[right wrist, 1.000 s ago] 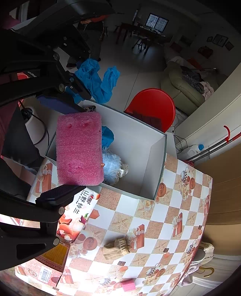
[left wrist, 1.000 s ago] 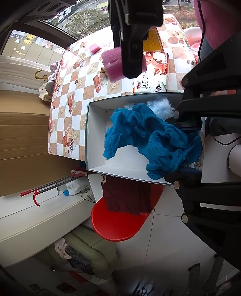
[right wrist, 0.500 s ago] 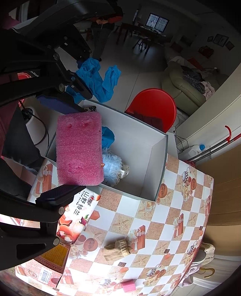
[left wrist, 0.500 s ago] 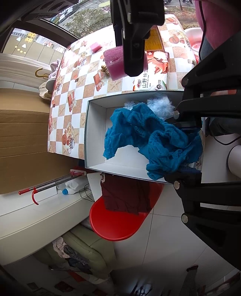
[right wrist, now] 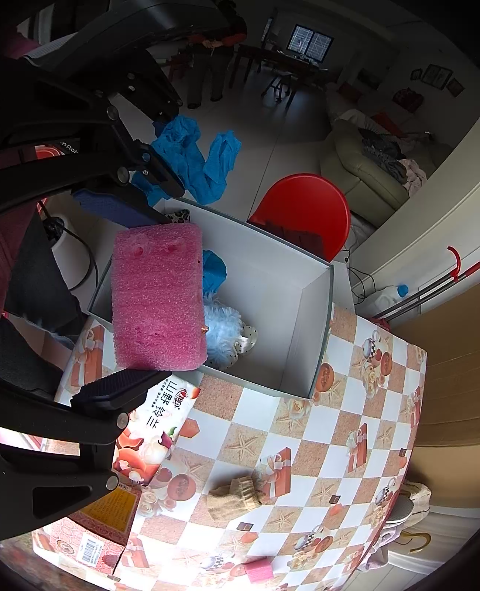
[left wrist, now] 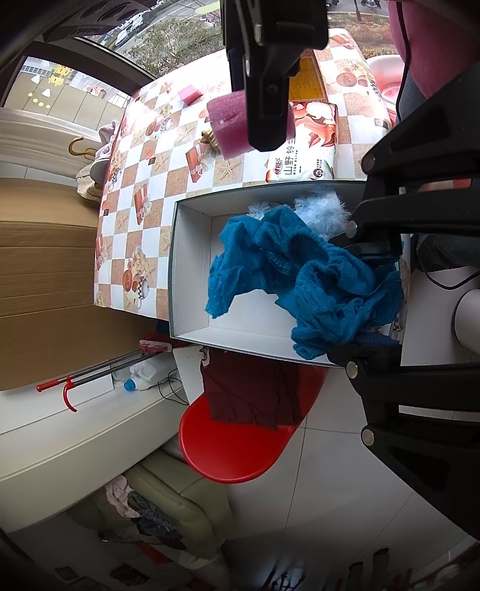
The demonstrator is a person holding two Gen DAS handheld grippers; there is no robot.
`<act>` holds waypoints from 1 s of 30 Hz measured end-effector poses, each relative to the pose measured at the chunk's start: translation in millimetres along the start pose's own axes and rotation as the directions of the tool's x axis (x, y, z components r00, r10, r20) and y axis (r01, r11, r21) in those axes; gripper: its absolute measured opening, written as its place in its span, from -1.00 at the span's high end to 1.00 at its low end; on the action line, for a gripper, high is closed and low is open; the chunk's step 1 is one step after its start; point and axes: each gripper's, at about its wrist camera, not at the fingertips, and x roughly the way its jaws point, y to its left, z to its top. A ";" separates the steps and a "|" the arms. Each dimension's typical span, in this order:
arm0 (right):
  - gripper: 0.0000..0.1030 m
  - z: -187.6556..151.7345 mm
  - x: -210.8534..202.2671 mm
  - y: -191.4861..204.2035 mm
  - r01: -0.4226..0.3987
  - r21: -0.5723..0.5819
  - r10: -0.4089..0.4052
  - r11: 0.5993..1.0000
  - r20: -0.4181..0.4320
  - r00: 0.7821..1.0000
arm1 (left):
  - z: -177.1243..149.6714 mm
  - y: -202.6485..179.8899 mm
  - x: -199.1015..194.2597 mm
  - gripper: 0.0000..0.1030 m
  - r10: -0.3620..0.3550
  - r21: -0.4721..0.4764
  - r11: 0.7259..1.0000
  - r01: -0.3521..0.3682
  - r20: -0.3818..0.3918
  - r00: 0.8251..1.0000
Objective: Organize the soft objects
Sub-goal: 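Hold the pink sponge above the white box with the right tool and lower it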
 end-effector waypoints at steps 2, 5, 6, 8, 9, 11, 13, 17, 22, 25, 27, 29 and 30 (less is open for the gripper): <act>-0.38 -0.1 -0.3 -0.7 0.000 0.003 0.000 1.000 0.000 1.000 | 0.1 -0.3 0.0 0.39 0.000 -0.001 1.000 0.000 0.000 1.000; -0.38 0.1 -0.2 -1.0 0.001 0.004 -0.001 1.000 0.001 1.000 | 0.2 -0.2 -0.1 0.39 0.000 -0.001 1.000 0.000 0.000 1.000; -0.38 0.2 0.0 -1.2 0.002 0.006 -0.002 1.000 0.000 1.000 | 0.2 -0.4 -0.1 0.39 0.000 -0.001 1.000 0.000 0.000 1.000; -0.38 0.3 0.1 -1.3 0.002 0.007 -0.002 1.000 0.001 1.000 | 0.3 0.1 0.0 0.39 -0.001 0.000 1.000 0.001 -0.001 1.000; -0.38 0.3 0.2 -1.4 0.002 0.008 -0.002 1.000 0.001 1.000 | 0.4 -0.5 -0.2 0.39 0.000 0.000 1.000 0.000 0.000 1.000; -0.38 0.3 0.4 -2.4 0.003 0.013 -0.003 1.000 0.002 1.000 | 0.4 -0.4 -0.3 0.39 0.000 -0.001 1.000 0.000 0.000 1.000; -0.38 0.0 0.4 -2.9 0.003 0.017 -0.003 1.000 0.002 1.000 | 0.5 -0.8 -0.4 0.39 0.000 -0.002 1.000 0.000 -0.001 1.000; -0.38 0.2 0.4 -3.0 0.003 0.018 -0.003 1.000 0.002 1.000 | 0.5 -0.6 -0.4 0.39 0.001 -0.002 1.000 -0.001 -0.001 1.000; -0.38 0.6 0.8 -3.7 0.003 0.024 -0.003 1.000 0.000 1.000 | 0.6 -0.8 -0.4 0.39 0.001 -0.002 1.000 -0.001 -0.002 1.000; -0.38 0.7 1.1 -4.3 0.003 0.024 -0.002 1.000 -0.001 1.000 | 0.7 -0.9 -0.6 0.39 0.001 -0.002 1.000 -0.001 -0.001 1.000; -0.38 0.4 2.5 -4.3 0.003 0.030 -0.003 1.000 -0.003 1.000 | 0.1 1.0 0.0 0.39 0.001 0.000 1.000 -0.001 -0.002 1.000; -0.38 0.1 3.6 -4.6 0.003 0.035 -0.003 0.999 -0.006 1.000 | -1.0 1.0 0.9 0.39 0.000 -0.001 1.000 0.000 -0.004 1.000; -0.38 0.7 4.5 -4.6 0.003 0.039 -0.003 0.999 -0.008 1.000 | -2.2 0.5 1.9 0.39 -0.001 -0.002 1.000 0.001 -0.005 1.000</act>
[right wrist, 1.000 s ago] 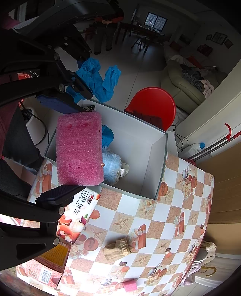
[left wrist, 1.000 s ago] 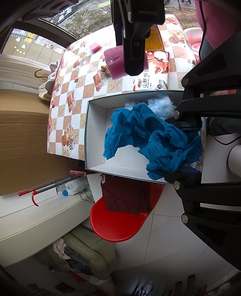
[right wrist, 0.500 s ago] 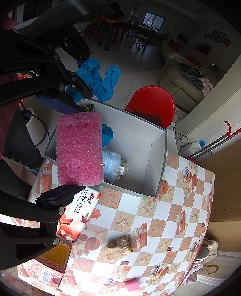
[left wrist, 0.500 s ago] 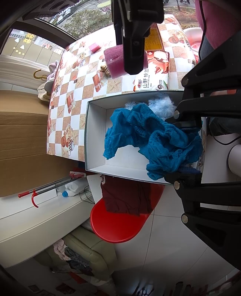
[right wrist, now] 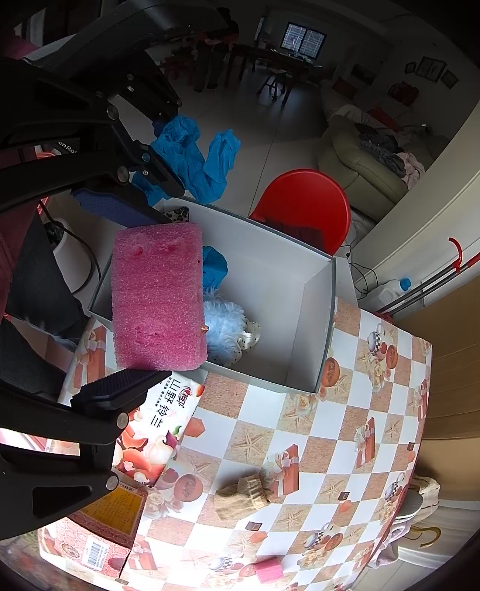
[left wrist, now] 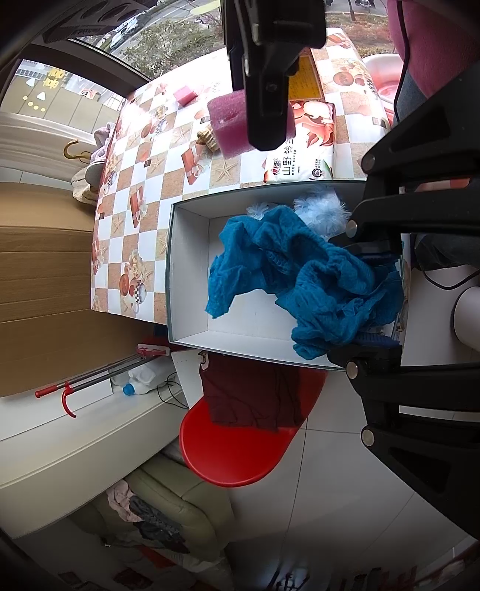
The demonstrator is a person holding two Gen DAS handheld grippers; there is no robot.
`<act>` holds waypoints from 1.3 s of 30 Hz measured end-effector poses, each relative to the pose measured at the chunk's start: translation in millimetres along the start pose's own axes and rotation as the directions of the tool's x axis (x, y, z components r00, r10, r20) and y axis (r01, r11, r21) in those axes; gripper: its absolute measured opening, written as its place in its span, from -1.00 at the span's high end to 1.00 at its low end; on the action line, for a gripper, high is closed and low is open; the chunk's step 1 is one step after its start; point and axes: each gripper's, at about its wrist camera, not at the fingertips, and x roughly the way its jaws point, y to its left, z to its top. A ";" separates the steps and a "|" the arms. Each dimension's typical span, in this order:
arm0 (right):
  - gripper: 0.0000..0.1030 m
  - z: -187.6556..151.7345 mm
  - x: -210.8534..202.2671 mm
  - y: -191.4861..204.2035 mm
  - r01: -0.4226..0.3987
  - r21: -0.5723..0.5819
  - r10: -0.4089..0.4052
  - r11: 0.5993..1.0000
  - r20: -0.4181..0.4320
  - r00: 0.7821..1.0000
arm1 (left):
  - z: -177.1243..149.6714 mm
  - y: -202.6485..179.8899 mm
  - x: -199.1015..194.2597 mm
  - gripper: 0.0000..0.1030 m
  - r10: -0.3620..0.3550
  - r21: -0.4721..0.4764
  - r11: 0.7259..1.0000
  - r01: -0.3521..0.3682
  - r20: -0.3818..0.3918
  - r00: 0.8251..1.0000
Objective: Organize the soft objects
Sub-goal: 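Hold the pink sponge above the white box with the right tool and lower it, then open the right tool to drop the pink sponge into the box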
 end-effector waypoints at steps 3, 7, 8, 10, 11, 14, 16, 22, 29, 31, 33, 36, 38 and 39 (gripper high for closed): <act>-0.38 1.4 1.3 0.9 0.002 0.003 -0.002 1.000 -0.003 1.000 | -0.4 0.0 0.8 0.39 -0.001 -0.005 1.000 0.001 -0.004 1.000; -0.38 3.3 1.7 2.4 0.005 0.002 -0.005 1.000 -0.003 1.000 | -2.4 0.7 7.7 0.39 -0.006 -0.019 1.000 0.005 -0.024 1.000; -0.38 3.1 1.9 2.5 0.006 0.003 -0.006 1.000 -0.004 1.000 | -3.0 0.3 8.9 0.39 -0.007 -0.021 1.000 0.006 -0.029 1.000; -0.38 4.7 2.2 2.5 0.006 0.006 -0.005 1.000 -0.006 1.000 | -2.6 -0.9 10.5 0.39 -0.008 -0.019 1.000 0.007 -0.036 0.999; -0.38 5.8 2.6 2.4 0.007 0.007 -0.007 1.000 -0.007 1.000 | -0.3 -1.5 10.6 0.39 -0.007 -0.017 1.000 0.006 -0.038 0.999; -0.38 6.7 2.9 2.9 0.008 0.004 -0.008 1.000 -0.006 1.000 | 1.2 -1.8 10.1 0.38 -0.008 -0.010 1.000 0.007 -0.040 0.999; -0.39 8.8 3.6 3.1 0.011 0.002 -0.011 1.000 -0.006 1.000 | 1.8 -1.3 10.2 0.38 -0.009 -0.012 1.000 0.008 -0.041 0.999; -0.39 15.4 7.5 4.4 0.020 -0.004 -0.020 1.000 -0.008 1.000 | 5.9 3.4 15.6 0.38 -0.016 -0.029 0.999 0.015 -0.058 0.998; -0.39 34.0 21.3 7.8 0.028 -0.008 -0.028 1.000 -0.023 0.999 | 13.0 8.0 28.0 0.34 -0.030 -0.039 0.999 0.028 -0.073 0.997; -0.39 40.4 25.3 8.5 0.030 -0.001 -0.030 1.000 -0.023 0.999 | 15.3 7.7 29.9 0.29 -0.035 -0.039 0.999 0.032 -0.072 0.997; -0.39 46.2 29.8 10.1 0.037 -0.005 -0.037 0.999 -0.025 0.999 | 17.1 7.4 32.1 0.29 -0.041 -0.038 0.999 0.039 -0.071 0.997; -0.39 55.1 38.2 11.7 0.051 -0.011 -0.051 0.999 -0.036 0.998 | 21.9 7.3 38.6 0.29 -0.043 -0.039 0.998 0.040 -0.078 0.996; -0.39 60.8 43.1 12.7 0.067 -0.018 -0.068 0.998 -0.040 0.997 | 25.9 8.3 44.0 0.29 -0.045 -0.045 0.998 0.041 -0.086 0.995; -0.39 63.5 44.8 12.7 0.075 -0.019 -0.076 0.997 -0.041 0.996 | 28.9 9.1 46.5 0.29 -0.045 -0.048 0.998 0.041 -0.085 0.995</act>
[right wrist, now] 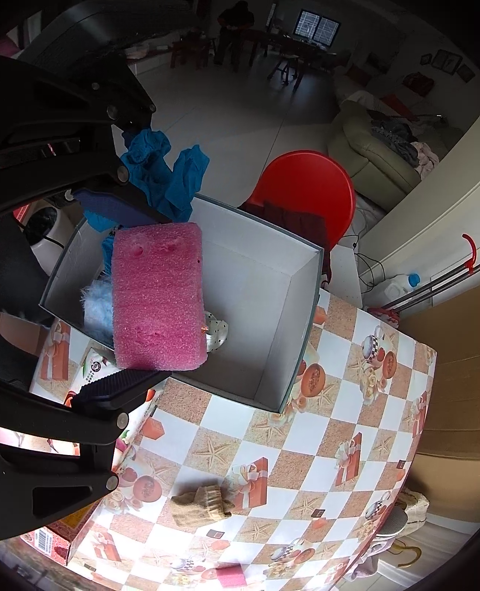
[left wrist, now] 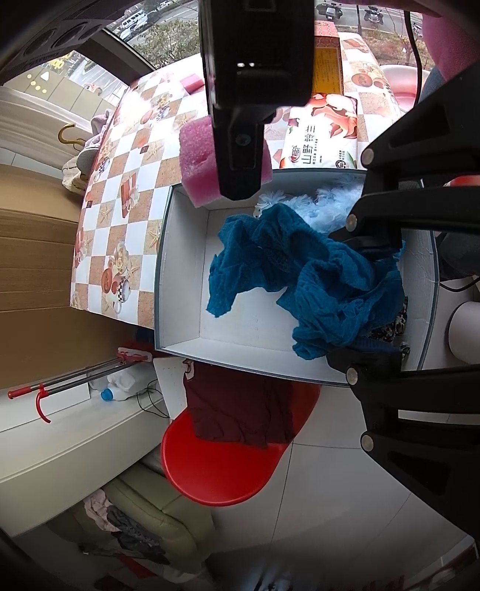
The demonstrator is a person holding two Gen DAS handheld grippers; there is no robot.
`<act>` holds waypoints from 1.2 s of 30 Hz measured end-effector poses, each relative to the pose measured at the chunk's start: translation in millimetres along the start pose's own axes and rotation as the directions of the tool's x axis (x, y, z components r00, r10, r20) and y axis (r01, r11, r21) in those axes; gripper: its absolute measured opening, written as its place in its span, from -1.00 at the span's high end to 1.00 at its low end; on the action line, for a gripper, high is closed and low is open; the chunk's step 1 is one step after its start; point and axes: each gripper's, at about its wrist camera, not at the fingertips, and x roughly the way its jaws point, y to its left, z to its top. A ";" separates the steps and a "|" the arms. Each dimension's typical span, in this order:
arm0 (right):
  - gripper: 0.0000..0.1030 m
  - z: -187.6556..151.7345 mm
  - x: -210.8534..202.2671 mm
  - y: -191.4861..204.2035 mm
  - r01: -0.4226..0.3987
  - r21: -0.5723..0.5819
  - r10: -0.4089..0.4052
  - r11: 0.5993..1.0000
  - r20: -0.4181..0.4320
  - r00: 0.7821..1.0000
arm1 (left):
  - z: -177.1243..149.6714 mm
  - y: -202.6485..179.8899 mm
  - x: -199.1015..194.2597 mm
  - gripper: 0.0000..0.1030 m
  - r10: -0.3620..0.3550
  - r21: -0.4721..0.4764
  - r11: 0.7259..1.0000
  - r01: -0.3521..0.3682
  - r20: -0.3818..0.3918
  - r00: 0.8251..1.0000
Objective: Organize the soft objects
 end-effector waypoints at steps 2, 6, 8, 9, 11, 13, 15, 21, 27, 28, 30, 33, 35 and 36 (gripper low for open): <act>-0.40 4.9 2.1 -0.6 0.010 0.001 -0.010 1.000 -0.007 1.000 | 3.9 1.3 2.2 0.06 0.011 -0.006 1.000 -0.011 0.003 1.000; -0.81 11.4 -2.9 -2.5 0.005 0.018 -0.005 1.000 -0.009 1.000 | 7.2 5.7 -1.2 -0.58 0.033 -0.036 0.999 -0.032 0.033 0.999; -0.91 12.4 -8.9 -3.4 0.006 0.026 -0.006 1.000 0.011 1.000 | 6.7 8.0 -4.9 -0.76 0.026 -0.045 0.999 -0.023 0.056 0.998; -0.91 12.8 -11.7 -4.0 0.007 0.028 -0.007 1.000 0.017 1.000 | 6.4 8.9 -6.2 -0.85 0.023 -0.047 0.999 -0.020 0.061 0.998; -0.91 13.6 -14.4 -5.4 0.011 0.034 -0.012 0.999 0.011 1.000 | 6.0 10.0 -9.2 -0.99 0.001 -0.047 0.999 0.003 0.076 0.997; -0.91 13.0 -15.9 -8.1 0.031 0.046 -0.031 0.998 0.003 1.000 | 5.5 9.7 -14.9 -0.99 -0.010 -0.043 0.999 0.014 0.100 0.995; -0.91 12.0 -15.6 -11.3 0.052 0.059 -0.051 0.997 -0.012 0.999 | 5.4 7.1 -20.9 -0.99 0.015 -0.035 0.999 -0.011 0.115 0.993; -0.99 3.4 -13.1 -19.6 0.059 0.083 -0.054 0.995 -0.067 0.996 | 1.7 7.9 -32.0 -0.99 -0.035 -0.029 0.999 0.038 0.093 0.995; -0.99 -25.1 -34.7 -16.5 0.080 0.056 -0.080 0.995 -0.001 0.997 | -10.0 4.8 -30.1 -0.99 -0.088 0.005 0.996 0.088 0.002 0.996; -0.99 -30.4 -35.9 -15.2 0.101 0.053 -0.102 0.993 0.012 0.995 | -12.3 4.7 -29.9 -0.99 -0.088 0.002 0.996 0.088 -0.004 0.996; -0.99 -38.0 -34.3 -15.0 0.101 0.059 -0.101 0.993 0.008 0.995 | -16.1 5.2 -28.3 -0.99 -0.092 -0.010 0.996 0.092 -0.017 0.996; -0.99 -43.0 -27.6 -15.5 0.097 0.070 -0.096 0.993 -0.014 0.995 | -16.2 5.7 -26.5 -0.99 -0.088 -0.010 0.996 0.088 -0.026 0.996; -0.99 -46.0 -26.3 -15.0 0.103 0.075 -0.102 0.992 -0.016 0.995 | -16.2 5.5 -27.0 -0.99 -0.083 -0.001 0.997 0.083 -0.024 0.996; -0.99 -47.4 -26.1 -14.7 0.103 0.077 -0.102 0.992 -0.016 0.995 | -17.0 4.9 -27.2 -0.99 -0.083 0.007 0.997 0.083 -0.025 0.996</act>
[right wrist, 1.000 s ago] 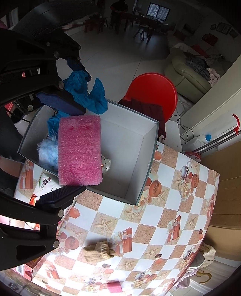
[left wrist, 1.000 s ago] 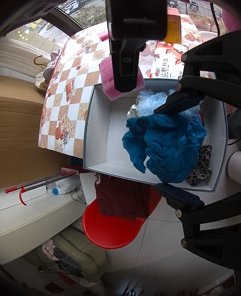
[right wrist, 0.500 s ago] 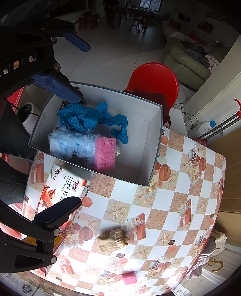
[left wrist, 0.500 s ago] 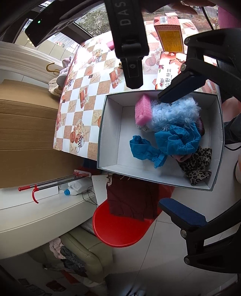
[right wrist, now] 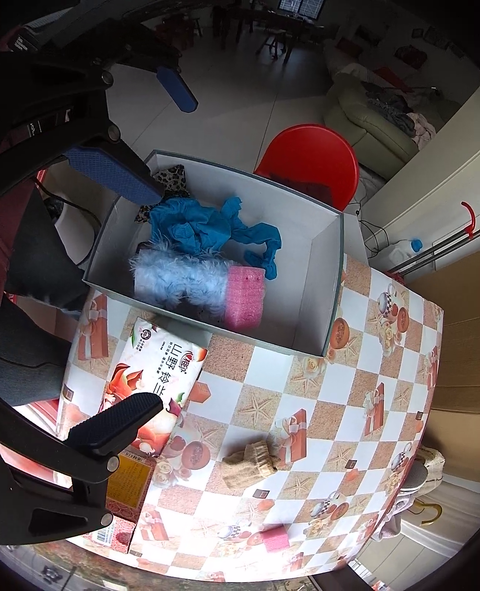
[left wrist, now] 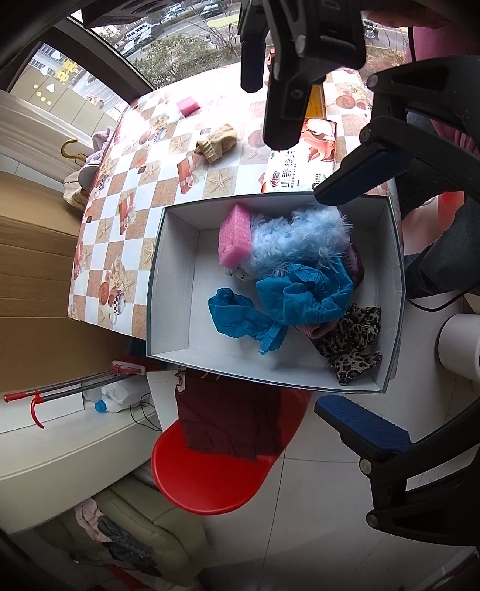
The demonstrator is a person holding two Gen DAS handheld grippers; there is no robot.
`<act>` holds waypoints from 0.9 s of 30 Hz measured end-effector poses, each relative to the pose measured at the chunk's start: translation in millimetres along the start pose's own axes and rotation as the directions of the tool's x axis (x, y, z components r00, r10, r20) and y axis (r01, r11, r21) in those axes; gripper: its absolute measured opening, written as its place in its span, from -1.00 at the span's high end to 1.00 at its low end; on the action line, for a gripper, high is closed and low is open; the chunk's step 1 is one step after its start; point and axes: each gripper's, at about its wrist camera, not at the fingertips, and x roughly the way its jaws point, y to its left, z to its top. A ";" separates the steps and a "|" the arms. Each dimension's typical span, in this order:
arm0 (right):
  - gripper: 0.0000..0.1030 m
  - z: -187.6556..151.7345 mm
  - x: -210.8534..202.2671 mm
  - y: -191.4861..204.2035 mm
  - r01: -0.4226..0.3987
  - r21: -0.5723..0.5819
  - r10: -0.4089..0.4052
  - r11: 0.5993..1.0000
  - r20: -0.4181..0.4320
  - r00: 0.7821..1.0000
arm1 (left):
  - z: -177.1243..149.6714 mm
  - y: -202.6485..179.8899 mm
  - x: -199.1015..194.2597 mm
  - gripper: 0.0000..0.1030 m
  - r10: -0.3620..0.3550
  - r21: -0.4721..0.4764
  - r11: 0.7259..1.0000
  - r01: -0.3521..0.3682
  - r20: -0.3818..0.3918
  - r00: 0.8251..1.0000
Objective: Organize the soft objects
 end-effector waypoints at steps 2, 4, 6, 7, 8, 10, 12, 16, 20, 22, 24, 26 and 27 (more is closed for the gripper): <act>-0.99 -2.7 0.3 0.5 0.000 0.008 0.000 1.000 0.001 1.000 | -1.2 -1.0 0.9 -0.99 -0.002 0.015 1.000 0.002 -0.004 1.000; -0.99 -5.7 1.3 0.2 0.003 0.020 -0.003 1.000 0.000 1.000 | -2.1 -1.3 1.6 -0.99 -0.001 0.027 1.000 0.001 -0.008 1.000; -0.99 -8.3 2.0 0.0 0.006 0.033 -0.006 0.999 0.000 1.000 | -3.2 -0.5 2.0 -0.99 0.001 0.036 0.999 0.000 -0.012 1.000; -0.99 -10.3 2.9 0.1 0.006 0.039 -0.006 0.999 0.001 1.000 | -3.7 -0.2 2.6 -0.99 -0.002 0.041 0.999 0.003 -0.015 1.000; -0.99 -12.7 3.9 0.8 0.006 0.043 -0.006 0.999 0.001 1.000 | -4.3 -0.1 4.1 -0.99 -0.005 0.047 0.999 0.006 -0.021 1.000; -0.99 -17.7 7.3 2.0 0.004 0.050 -0.004 0.999 -0.003 1.000 | -6.4 0.1 7.2 -0.99 -0.009 0.059 0.998 0.011 -0.036 0.999; -0.99 -21.8 12.1 3.8 -0.001 0.054 0.002 0.999 -0.017 1.000 | -8.3 0.0 9.1 -0.99 -0.007 0.069 0.998 0.010 -0.048 0.999; -0.99 -25.9 14.6 4.8 -0.004 0.066 0.006 0.998 -0.022 1.000 | -10.6 -0.9 6.7 -0.99 0.001 0.087 0.996 0.002 -0.040 0.999; -0.99 -29.2 16.7 4.2 -0.008 0.081 0.010 0.997 -0.029 1.000 | -12.3 -2.8 8.3 -0.99 -0.003 0.101 0.995 0.008 -0.049 0.999; -0.99 -29.4 16.6 5.0 -0.007 0.084 0.010 0.996 -0.030 1.000 | -12.4 -2.9 7.9 -0.99 -0.003 0.100 0.995 0.008 -0.047 0.999; -0.99 -29.4 16.6 5.1 -0.006 0.081 0.009 0.997 -0.030 1.000 | -12.7 -1.4 7.4 -0.99 -0.004 0.093 0.996 0.008 -0.044 0.999; -0.99 -28.8 16.3 5.8 -0.003 0.076 0.006 0.997 -0.031 1.000 | -12.7 0.2 7.4 -0.99 -0.006 0.087 0.996 0.009 -0.044 0.999; -0.99 -28.4 16.3 6.3 -0.002 0.074 0.004 0.997 -0.031 1.000 | -12.3 1.3 7.4 -0.99 -0.007 0.084 0.996 0.010 -0.044 0.999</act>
